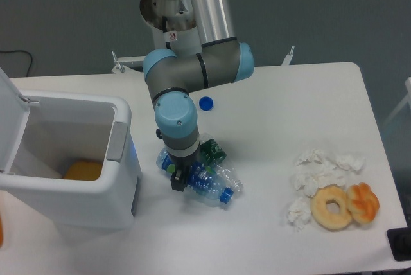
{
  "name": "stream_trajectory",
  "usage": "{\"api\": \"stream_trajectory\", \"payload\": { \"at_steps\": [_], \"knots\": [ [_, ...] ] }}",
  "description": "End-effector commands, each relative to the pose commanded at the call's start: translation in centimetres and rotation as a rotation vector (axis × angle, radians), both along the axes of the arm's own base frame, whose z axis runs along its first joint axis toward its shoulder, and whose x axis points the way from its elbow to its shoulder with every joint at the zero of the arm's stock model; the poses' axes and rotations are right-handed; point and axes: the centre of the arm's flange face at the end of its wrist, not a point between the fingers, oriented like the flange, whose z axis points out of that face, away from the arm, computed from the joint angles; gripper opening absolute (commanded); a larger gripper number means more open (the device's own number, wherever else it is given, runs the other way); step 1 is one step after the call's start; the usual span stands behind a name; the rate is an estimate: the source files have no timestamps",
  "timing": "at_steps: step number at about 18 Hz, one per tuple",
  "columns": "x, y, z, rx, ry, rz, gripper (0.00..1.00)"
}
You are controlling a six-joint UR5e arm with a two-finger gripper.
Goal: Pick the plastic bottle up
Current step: 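Close the gripper fingers around the clear bottle's middle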
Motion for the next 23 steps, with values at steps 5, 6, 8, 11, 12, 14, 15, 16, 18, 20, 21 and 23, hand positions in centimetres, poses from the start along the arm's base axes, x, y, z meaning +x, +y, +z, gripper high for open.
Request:
{"api": "stream_trajectory", "payload": {
  "at_steps": [5,6,8,11,12,14,15,16,18,20,21,23],
  "knots": [
    [-0.01,-0.04,0.08,-0.002,0.003,0.006,0.89],
    [-0.01,-0.04,0.08,-0.002,0.003,0.012,0.84],
    [0.03,-0.06,0.09,-0.012,0.016,0.023,0.82],
    [0.07,0.02,0.15,-0.012,0.019,0.023,0.82],
    [0.14,0.05,0.15,-0.013,0.02,0.021,0.79],
    [0.14,0.05,0.15,-0.013,0.02,0.029,0.77],
    [0.15,0.04,0.14,-0.014,0.019,0.029,0.77],
    [0.15,0.04,0.14,-0.014,0.019,0.029,0.77],
    [-0.02,0.24,0.46,-0.008,0.024,0.03,0.77],
    [-0.07,0.44,0.71,-0.003,0.028,0.029,0.77],
    [-0.07,0.44,0.71,-0.003,0.028,0.029,0.76],
    [-0.17,0.54,0.99,0.002,0.032,0.029,0.76]
  ]
}}
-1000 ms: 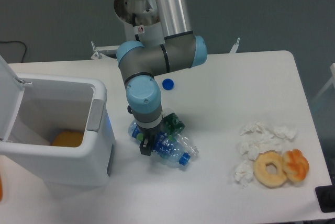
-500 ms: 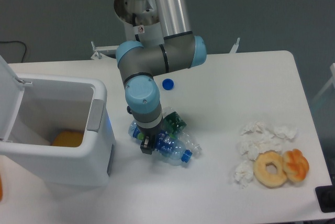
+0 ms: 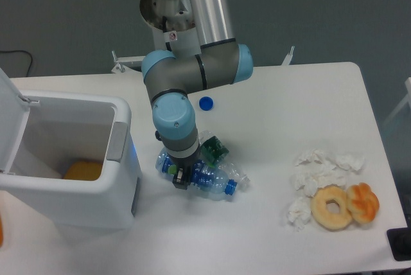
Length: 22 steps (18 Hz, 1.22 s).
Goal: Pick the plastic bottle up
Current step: 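Close the gripper fingers around the clear bottle's middle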
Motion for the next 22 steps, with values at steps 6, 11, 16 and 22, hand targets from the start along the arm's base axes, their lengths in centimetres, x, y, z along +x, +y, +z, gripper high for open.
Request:
{"api": "stream_trajectory", "payload": {
  "at_steps": [6,11,16,22],
  "knots": [
    [-0.1,0.1,0.7,0.007,0.008,0.005,0.65],
    [-0.1,0.1,1.0,0.011,0.011,0.005,0.63],
    [-0.7,0.5,2.4,0.034,0.029,0.006,0.63],
    [-1.9,1.0,4.8,0.071,0.063,0.012,0.64]
  ]
}}
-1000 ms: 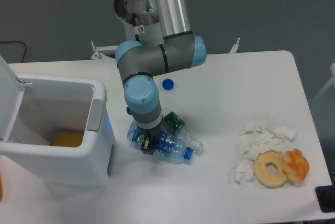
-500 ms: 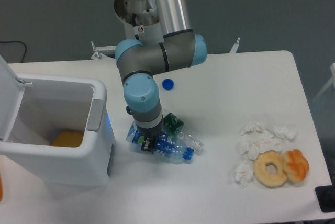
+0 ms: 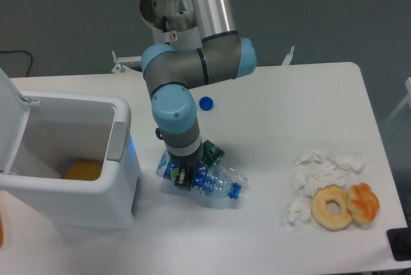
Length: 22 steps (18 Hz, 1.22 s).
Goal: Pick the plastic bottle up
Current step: 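Close the gripper fingers around the clear bottle's middle, then lift the gripped clear bottle up off the table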
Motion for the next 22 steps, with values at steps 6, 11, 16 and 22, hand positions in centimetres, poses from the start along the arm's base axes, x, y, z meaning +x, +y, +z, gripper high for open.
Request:
{"api": "stream_trajectory", "payload": {
  "at_steps": [6,11,16,22],
  "knots": [
    [-2.9,-0.3,5.4,0.081,0.071,0.035,0.64],
    [-5.0,-1.2,9.1,0.127,0.119,0.062,0.64],
    [-6.4,-2.5,12.1,0.164,0.158,0.089,0.64],
    [-7.1,-3.2,13.2,0.177,0.172,0.104,0.64]
  ]
}}
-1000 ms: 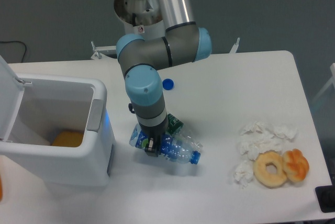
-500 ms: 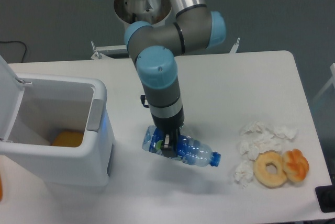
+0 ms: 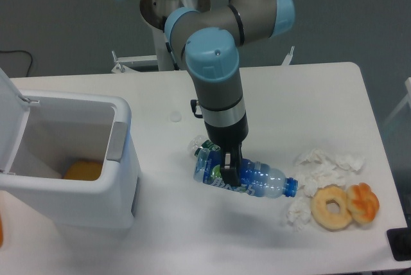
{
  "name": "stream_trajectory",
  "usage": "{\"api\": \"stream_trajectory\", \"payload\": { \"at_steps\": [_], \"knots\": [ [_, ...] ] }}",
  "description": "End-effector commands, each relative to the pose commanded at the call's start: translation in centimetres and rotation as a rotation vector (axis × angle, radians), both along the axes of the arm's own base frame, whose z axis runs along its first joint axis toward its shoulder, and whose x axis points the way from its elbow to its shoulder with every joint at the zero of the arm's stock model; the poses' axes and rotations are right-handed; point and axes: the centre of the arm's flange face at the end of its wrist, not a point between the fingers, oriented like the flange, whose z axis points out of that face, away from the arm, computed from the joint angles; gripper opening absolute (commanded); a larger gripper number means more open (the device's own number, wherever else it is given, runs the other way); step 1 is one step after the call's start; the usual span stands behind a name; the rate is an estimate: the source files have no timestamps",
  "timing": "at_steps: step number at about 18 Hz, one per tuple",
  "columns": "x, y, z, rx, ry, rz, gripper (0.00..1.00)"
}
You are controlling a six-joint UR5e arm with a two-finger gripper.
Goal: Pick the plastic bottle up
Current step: 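Lift the gripped clear bottle up off the table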
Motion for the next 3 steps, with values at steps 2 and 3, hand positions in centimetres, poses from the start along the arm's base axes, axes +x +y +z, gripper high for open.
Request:
{"api": "stream_trajectory", "payload": {
  "at_steps": [2,3],
  "knots": [
    [-0.13,-0.14,0.1,0.001,0.001,0.004,0.64],
    [-0.04,-0.23,0.14,0.001,0.001,0.005,0.64]
  ]
}}
